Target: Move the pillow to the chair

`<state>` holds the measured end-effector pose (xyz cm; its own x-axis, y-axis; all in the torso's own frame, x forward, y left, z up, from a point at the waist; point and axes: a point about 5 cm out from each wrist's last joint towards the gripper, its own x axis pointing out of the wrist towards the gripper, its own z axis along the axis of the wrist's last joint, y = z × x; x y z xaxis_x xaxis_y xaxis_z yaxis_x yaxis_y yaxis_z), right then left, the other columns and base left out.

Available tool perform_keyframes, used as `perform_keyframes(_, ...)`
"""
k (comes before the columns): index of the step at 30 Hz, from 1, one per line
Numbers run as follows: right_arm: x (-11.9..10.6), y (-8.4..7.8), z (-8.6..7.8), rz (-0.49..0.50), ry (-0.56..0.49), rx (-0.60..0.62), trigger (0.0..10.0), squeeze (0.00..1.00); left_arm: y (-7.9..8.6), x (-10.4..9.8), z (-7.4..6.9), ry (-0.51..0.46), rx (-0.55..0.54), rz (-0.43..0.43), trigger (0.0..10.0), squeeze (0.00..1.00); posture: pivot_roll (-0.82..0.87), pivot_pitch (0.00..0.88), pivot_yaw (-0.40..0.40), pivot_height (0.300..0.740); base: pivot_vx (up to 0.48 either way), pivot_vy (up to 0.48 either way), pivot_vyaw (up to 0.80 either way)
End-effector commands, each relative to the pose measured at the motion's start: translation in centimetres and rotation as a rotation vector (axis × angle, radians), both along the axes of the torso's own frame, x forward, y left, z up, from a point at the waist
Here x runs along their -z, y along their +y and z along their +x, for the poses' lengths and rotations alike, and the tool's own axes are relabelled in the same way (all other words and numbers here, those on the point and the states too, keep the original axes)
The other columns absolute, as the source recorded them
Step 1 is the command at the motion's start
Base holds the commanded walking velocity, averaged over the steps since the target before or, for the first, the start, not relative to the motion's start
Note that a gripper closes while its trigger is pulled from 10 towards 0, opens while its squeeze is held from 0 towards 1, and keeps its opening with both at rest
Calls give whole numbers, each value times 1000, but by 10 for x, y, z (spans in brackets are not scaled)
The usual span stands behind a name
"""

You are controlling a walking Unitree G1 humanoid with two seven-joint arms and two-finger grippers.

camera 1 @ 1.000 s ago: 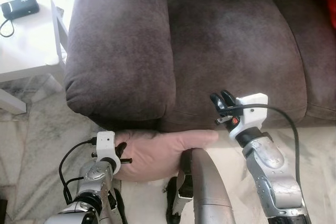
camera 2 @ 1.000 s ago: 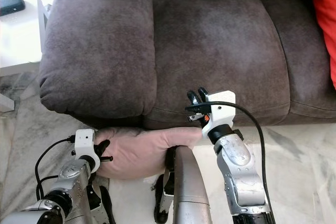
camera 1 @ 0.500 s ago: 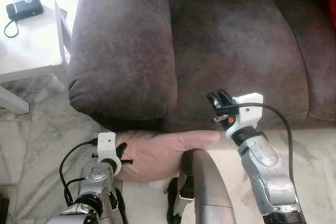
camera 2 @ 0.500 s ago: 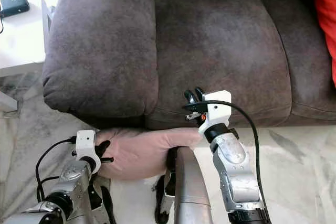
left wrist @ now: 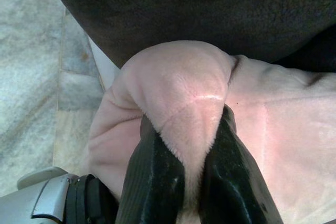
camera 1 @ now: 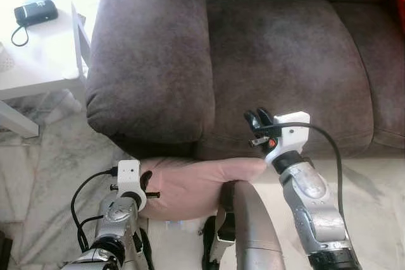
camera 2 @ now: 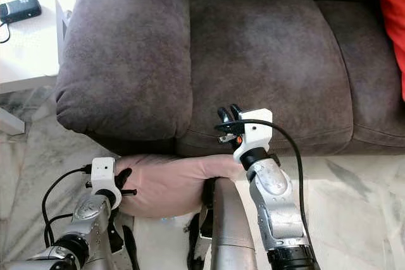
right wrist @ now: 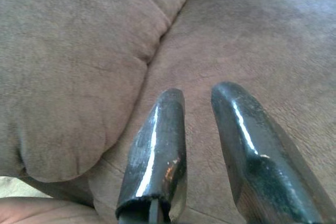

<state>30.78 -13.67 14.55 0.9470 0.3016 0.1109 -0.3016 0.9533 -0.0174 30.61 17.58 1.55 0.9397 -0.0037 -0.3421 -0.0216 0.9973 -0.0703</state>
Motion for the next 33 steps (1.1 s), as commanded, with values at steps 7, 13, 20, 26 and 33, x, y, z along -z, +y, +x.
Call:
perform_keyframes(7,8,-1,-1,-6,10,13,10000,0,14,-5,1,-24,-63,-9,10000,0,-50,255,-63,557,0,0,0)
perform_keyframes(13,9,2,4,1,5,15,10000,0,16,-7,3,-28,-62,-10,10000,0,-42,245,-52,557,-85,0,0)
perform_keyframes(20,10,4,7,8,0,18,10000,0,16,-9,5,-35,-58,-10,10000,0,-34,236,-43,557,-268,0,0)
perform_keyframes(26,11,6,9,10,-1,18,10000,0,15,-9,5,-32,-49,-10,10000,0,-28,234,-37,557,-301,0,0)
perform_keyframes(33,12,6,11,13,-4,20,10000,0,15,-10,7,-32,-48,-8,10000,0,-26,227,-36,557,-320,0,0)
